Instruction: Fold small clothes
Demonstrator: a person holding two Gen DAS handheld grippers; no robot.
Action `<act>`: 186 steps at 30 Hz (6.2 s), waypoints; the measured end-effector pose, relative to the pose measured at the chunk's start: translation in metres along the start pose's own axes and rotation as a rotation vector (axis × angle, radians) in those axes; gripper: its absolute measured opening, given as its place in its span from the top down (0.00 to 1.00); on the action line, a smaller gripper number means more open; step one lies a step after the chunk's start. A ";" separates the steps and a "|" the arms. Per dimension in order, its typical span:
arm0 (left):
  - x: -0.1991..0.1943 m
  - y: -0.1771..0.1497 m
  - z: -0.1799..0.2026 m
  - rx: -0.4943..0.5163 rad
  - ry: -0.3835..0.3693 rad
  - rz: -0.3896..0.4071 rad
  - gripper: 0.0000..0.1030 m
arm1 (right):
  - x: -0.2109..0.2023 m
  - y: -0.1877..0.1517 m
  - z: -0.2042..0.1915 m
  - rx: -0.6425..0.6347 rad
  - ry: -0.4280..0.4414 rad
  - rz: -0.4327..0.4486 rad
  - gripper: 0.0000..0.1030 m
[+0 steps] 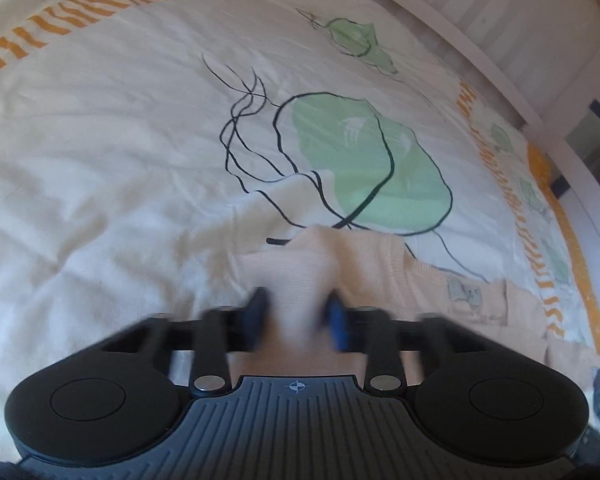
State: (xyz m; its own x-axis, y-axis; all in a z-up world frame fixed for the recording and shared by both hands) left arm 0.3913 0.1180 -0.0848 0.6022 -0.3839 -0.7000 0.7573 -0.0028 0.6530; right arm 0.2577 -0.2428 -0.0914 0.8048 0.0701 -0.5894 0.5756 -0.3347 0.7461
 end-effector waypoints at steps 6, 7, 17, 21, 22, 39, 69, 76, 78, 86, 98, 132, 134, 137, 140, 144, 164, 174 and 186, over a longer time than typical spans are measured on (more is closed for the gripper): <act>-0.005 -0.004 -0.001 0.084 0.216 0.008 0.92 | 0.000 0.001 0.002 0.013 0.010 -0.004 0.72; -0.002 -0.006 -0.004 0.070 0.215 -0.001 0.90 | 0.000 0.001 0.002 0.014 0.012 -0.007 0.72; -0.034 -0.009 0.016 0.088 0.267 0.072 0.59 | -0.012 0.011 0.009 0.053 0.033 -0.036 0.55; -0.052 -0.017 0.054 0.175 0.237 0.129 0.47 | -0.029 0.024 0.027 0.094 0.000 -0.016 0.42; -0.052 -0.020 0.064 0.203 0.225 0.131 0.43 | -0.033 0.027 0.034 0.109 -0.021 -0.014 0.42; -0.005 -0.081 0.131 0.464 0.098 -0.009 0.19 | -0.053 0.088 0.222 0.512 -0.350 -0.028 0.29; -0.068 -0.078 0.078 0.221 0.011 0.015 0.19 | -0.075 0.122 -0.031 -0.071 0.156 0.137 0.89; -0.074 -0.081 0.065 0.158 -0.007 0.007 0.18 | -0.028 0.020 -0.099 -0.328 0.249 -0.070 0.88; -0.074 -0.081 0.063 0.153 -0.009 0.003 0.18 | -0.029 -0.006 -0.104 -0.389 0.269 -0.117 0.86; -0.068 -0.072 0.083 0.181 -0.034 -0.011 0.18 | -0.058 -0.031 -0.080 -0.456 0.317 -0.216 0.35; -0.039 -0.058 0.190 0.447 -0.055 -0.040 0.11 | -0.053 -0.050 -0.051 -0.378 0.272 -0.392 0.00; -0.030 -0.057 0.209 0.560 0.074 0.019 0.22 | -0.054 -0.055 -0.057 -0.369 0.220 -0.379 0.00; -0.020 -0.058 0.233 0.638 0.040 0.023 0.21 | -0.055 -0.055 -0.056 -0.369 0.223 -0.378 0.00; -0.002 -0.060 0.258 0.726 0.026 0.000 0.24 | -0.054 -0.055 -0.055 -0.367 0.225 -0.379 0.00; 0.019 -0.062 0.263 0.744 0.044 -0.043 0.65 | -0.054 -0.055 -0.055 -0.368 0.224 -0.379 0.00; 0.020 -0.057 0.248 0.682 0.070 -0.010 0.96 | -0.055 -0.055 -0.055 -0.367 0.226 -0.379 0.00; -0.059 -0.087 0.097 0.213 0.134 -0.007 0.53 | -0.054 -0.056 -0.056 -0.363 0.219 -0.377 0.00; -0.047 -0.070 0.125 0.338 0.167 -0.053 0.49 | -0.052 -0.056 -0.056 -0.361 0.221 -0.379 0.00; -0.049 -0.051 0.126 0.358 0.181 -0.006 0.46 | -0.054 -0.056 -0.056 -0.360 0.224 -0.375 0.00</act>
State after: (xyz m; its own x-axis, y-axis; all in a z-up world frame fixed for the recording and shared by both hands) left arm 0.2917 0.0208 -0.0472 0.6574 -0.2140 -0.7226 0.6441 -0.3382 0.6861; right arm 0.1900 -0.1755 -0.0844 0.5241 0.3331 -0.7838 0.8097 0.0903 0.5798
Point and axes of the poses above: each gripper's, at about its wrist camera, not at the fingertips, and x roughly the way its jaws point, z to its right, y to its top, the point moved 2 cm from there along x, roughly the way its jaws point, and after that the axes turned 14 degrees about x, right-handed, at the moved point
